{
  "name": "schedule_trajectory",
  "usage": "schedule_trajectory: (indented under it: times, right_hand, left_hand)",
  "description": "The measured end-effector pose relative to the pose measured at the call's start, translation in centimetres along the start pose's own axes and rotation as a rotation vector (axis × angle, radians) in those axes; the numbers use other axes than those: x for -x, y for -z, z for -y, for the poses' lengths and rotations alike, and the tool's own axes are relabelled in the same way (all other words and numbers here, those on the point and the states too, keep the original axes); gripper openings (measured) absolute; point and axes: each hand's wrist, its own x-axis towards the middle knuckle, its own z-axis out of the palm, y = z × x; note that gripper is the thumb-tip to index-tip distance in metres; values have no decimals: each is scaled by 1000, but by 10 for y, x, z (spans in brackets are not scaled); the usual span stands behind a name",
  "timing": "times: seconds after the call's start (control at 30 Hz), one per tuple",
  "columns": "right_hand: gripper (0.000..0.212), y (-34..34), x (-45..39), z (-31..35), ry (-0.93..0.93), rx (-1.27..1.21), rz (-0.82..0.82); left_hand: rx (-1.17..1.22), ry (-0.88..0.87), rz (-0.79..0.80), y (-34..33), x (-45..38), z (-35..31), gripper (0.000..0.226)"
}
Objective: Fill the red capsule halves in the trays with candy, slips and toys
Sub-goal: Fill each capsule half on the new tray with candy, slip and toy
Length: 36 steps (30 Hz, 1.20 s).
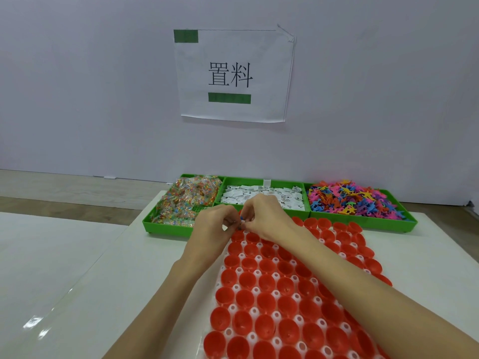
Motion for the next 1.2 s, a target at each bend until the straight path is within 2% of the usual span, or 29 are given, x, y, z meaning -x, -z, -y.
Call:
schedule_trajectory:
  times: [0.17,0.37,0.5,0.8,0.93,1.2]
  right_hand:
    - [15,17,-5,-2,-3,-28,75]
    - [10,8,-4,1,32,12,60]
    - [8,3,-6,2,28,5,73]
    - [17,20,-1,-8,12,-79,85]
    - [13,42,14,-16,11,-151,-3]
    - [15,87,107,-76,-85,-666,-315]
  left_hand:
    - [54,43,-38,1,1,2,21]
    - [36,111,26,2,0,6,16]
    - [61,136,-28,1,1,4,17]
    - [139,223,12,1,-1,8,17]
    - [125,195,1,2,0,9,15]
    - [45,175,-149,18,2,20,15]
